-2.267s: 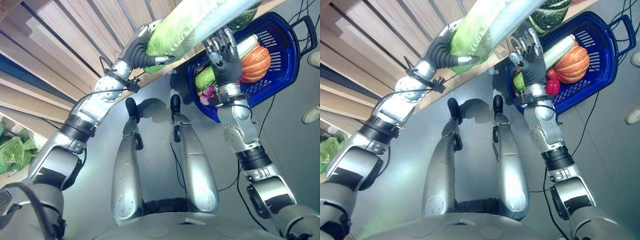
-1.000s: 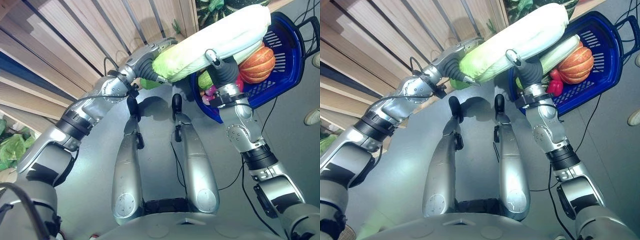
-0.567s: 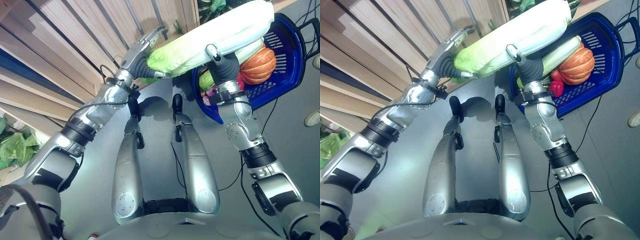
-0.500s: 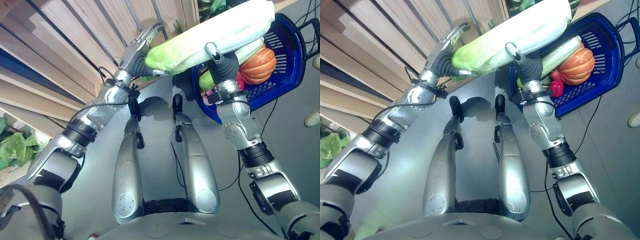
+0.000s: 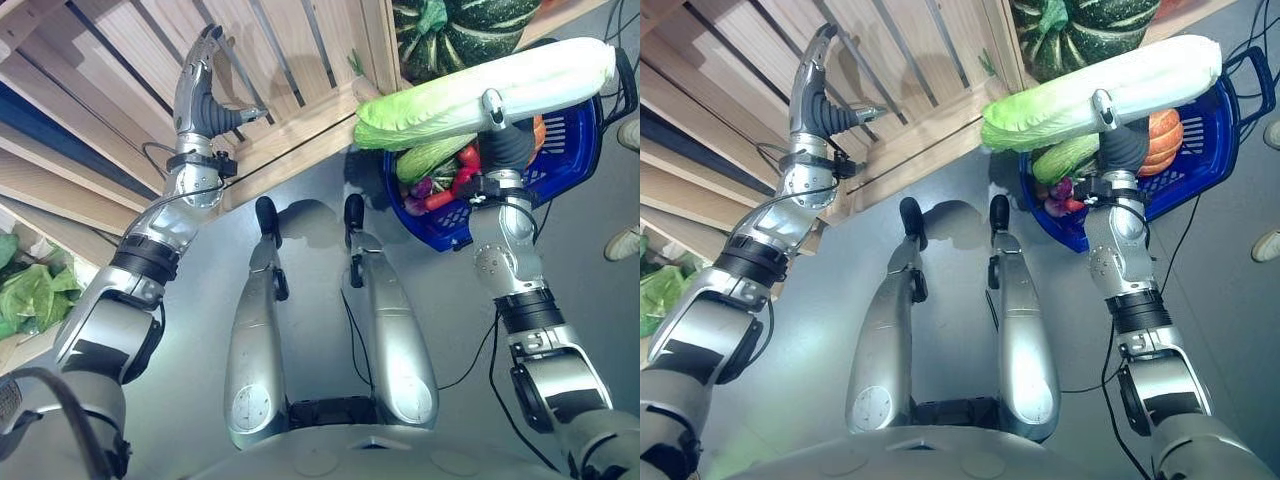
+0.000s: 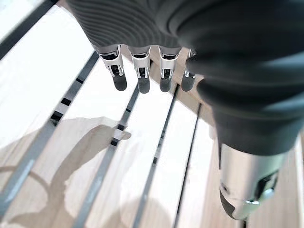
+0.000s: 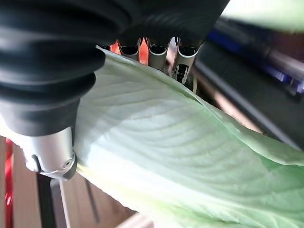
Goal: Pick up fruits and vegetables into the basket
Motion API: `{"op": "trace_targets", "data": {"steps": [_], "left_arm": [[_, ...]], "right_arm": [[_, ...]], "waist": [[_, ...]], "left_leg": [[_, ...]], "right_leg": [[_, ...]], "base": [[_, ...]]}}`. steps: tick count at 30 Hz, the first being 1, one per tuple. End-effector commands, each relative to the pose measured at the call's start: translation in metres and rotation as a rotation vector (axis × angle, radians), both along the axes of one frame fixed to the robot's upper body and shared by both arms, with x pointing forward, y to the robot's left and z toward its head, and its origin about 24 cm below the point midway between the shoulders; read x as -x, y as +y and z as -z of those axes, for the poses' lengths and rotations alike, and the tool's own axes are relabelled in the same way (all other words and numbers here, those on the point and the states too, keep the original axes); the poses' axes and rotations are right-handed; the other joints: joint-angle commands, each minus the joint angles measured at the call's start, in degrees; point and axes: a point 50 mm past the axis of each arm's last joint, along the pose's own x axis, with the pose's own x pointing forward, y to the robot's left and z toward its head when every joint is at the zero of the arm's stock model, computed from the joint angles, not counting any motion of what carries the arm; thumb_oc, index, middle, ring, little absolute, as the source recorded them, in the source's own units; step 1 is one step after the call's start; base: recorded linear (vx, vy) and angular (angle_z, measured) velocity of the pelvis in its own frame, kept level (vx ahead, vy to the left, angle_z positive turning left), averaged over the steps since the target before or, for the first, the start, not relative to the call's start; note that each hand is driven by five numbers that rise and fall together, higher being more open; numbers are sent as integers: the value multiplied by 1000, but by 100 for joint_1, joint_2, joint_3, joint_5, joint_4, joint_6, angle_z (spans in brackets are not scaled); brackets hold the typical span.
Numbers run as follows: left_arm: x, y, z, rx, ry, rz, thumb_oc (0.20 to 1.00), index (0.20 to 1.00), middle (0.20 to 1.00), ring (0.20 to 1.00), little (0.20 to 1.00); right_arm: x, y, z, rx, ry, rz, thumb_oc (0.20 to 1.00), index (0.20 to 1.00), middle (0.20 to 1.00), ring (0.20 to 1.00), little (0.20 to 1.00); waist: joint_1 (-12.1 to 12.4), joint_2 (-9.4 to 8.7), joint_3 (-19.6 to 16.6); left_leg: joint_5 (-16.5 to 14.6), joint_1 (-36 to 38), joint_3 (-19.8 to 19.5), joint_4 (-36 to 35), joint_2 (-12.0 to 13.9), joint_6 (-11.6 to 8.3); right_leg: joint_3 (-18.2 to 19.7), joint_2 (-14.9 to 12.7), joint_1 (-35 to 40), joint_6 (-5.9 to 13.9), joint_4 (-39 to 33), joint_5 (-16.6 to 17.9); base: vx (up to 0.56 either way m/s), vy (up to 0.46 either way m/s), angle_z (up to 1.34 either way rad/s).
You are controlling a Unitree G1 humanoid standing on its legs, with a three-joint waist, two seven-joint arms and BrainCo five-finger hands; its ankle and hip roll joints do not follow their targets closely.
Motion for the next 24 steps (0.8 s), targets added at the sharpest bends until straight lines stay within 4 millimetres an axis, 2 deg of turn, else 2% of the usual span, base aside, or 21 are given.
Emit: {"op": "trace_targets", "data": {"steps": [1, 5, 11, 18, 24], "left_arm": [[-2, 14, -15, 42, -86, -58, 1000, 1000, 1000, 1000, 1000], [-6, 18, -15, 40, -73, -82, 1000, 1000, 1000, 1000, 1000], [-13, 21, -12, 94, -36, -88, 1000, 1000, 1000, 1000, 1000], [-21, 23, -16, 100, -5, -81, 1000, 1000, 1000, 1000, 1000], [-25, 19, -15, 102, 7, -69, 1000, 1000, 1000, 1000, 1000]], "right_arm": [[5, -27, -16, -81, -94, 134, 200, 200, 200, 200, 200], [1, -43, -6, -114, -34, 205, 200, 200, 200, 200, 200], [-9, -66, 25, -155, 153, 314, 200, 200, 200, 200, 200], [-12, -111, 51, -259, 331, 412, 200, 200, 200, 200, 200], [-13, -124, 62, -362, 453, 428, 200, 200, 200, 200, 200]], "waist": [[34, -269, -298], [31, -252, -298], [51, -148, -298], [124, 54, -298], [193, 205, -298]], "left_leg": [[-663, -190, -159, 447, -64, -59], [-657, -219, -167, 438, -67, -71], [-705, -276, -180, 488, -89, -84], [-686, -503, -223, 625, -128, -90], [-686, -659, -266, 687, -136, -94]], "right_leg": [[-223, 7, 276, 301, -400, 155], [-230, 0, 249, 301, -414, 174], [-235, -17, 162, 273, -306, 93], [-263, -66, -75, 242, -161, 77], [-268, -76, -235, 211, -75, 27]], "base": [[20, -30, 0], [1, -9, 1], [8, -13, 2], [12, -34, -3], [22, -34, -5]]}}
